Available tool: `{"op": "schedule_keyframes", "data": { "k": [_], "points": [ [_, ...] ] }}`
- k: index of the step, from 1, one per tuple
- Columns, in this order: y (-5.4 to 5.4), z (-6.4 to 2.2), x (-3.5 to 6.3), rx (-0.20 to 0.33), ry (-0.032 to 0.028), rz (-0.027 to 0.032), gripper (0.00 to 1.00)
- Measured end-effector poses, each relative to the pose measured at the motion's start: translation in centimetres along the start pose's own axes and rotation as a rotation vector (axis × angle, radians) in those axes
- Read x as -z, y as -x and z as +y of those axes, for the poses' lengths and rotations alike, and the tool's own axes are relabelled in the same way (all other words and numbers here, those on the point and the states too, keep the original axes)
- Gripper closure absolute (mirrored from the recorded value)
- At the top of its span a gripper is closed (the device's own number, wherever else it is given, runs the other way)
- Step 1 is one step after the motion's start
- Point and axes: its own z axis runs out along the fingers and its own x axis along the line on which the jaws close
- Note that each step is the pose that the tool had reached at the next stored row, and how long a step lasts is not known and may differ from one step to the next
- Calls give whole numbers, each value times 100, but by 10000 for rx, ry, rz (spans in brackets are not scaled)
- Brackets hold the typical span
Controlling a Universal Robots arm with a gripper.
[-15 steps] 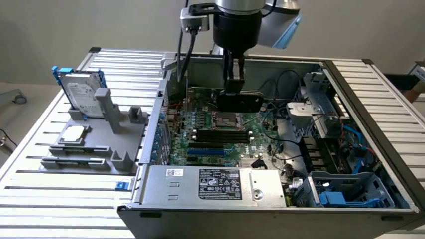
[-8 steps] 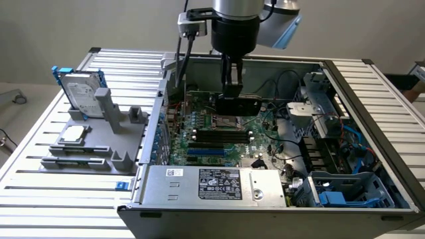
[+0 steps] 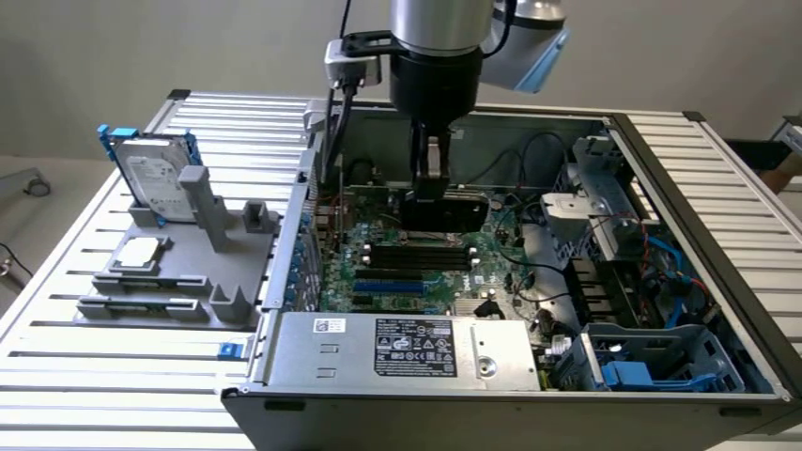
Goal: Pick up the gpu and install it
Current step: 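Insert the gpu into the slot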
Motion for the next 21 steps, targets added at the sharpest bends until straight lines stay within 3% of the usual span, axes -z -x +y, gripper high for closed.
{"op": "schedule_keyframes", "data": {
  "k": [11,21],
  "points": [
    [-116,114,-161,-17,1,1,73],
    [-148,213,-319,-74,1,2,73]
  ]
}}
